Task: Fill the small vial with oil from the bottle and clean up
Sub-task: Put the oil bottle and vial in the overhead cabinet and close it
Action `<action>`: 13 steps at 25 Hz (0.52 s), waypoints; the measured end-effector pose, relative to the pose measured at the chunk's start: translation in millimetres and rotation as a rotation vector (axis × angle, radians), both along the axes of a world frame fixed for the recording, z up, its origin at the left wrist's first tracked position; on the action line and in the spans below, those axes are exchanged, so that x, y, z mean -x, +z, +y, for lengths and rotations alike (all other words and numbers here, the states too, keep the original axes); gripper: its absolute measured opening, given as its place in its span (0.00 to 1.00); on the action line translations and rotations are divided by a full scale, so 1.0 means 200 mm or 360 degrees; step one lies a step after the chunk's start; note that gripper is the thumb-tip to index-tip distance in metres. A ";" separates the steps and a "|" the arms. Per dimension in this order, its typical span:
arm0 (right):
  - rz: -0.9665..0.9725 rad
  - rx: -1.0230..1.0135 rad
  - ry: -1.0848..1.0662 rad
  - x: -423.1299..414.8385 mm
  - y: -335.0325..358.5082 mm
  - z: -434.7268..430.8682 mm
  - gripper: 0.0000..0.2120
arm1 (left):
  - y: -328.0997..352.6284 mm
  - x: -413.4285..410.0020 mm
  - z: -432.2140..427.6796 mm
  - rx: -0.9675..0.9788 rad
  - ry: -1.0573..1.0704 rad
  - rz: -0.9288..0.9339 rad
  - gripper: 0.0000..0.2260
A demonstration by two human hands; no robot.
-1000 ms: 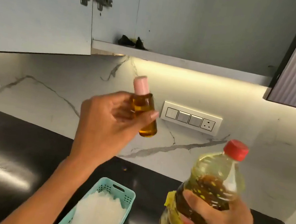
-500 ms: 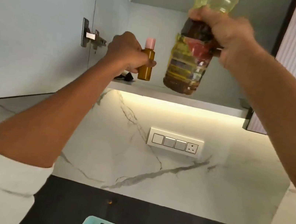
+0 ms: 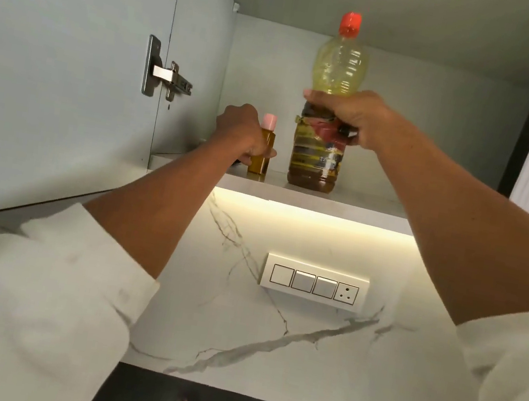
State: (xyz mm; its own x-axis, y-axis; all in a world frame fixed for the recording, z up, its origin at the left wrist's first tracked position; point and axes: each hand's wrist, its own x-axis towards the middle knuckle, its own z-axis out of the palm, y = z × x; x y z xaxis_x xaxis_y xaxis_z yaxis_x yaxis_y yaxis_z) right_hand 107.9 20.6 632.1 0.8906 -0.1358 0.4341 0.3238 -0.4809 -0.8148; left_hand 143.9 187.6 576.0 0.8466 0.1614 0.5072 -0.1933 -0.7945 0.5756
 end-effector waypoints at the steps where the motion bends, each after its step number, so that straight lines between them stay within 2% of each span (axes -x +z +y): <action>1: 0.0105 0.0201 -0.0006 0.01 -0.02 -0.03 0.38 | -0.01 -0.04 0.00 -0.0117 0.0066 -0.0018 0.25; 3: 0.0220 0.0423 -0.0099 0.00 -0.09 -0.09 0.45 | -0.02 -0.11 0.01 -0.0283 0.0143 -0.0081 0.28; 5: 0.0233 0.0338 -0.0097 -0.07 -0.15 -0.13 0.47 | -0.02 -0.19 0.01 -0.0328 0.0155 -0.0099 0.26; 7: 0.0201 0.0255 -0.0070 -0.15 -0.16 -0.13 0.43 | -0.01 -0.24 0.00 -0.0337 0.0126 -0.0061 0.24; 11: 0.0124 0.0321 -0.0149 -0.35 -0.14 -0.07 0.26 | 0.05 -0.33 -0.02 -0.0295 0.0093 0.0060 0.15; 13: 0.0142 0.0335 -0.0173 -0.45 -0.14 -0.04 0.24 | 0.06 -0.39 -0.02 -0.0258 0.0113 0.0082 0.12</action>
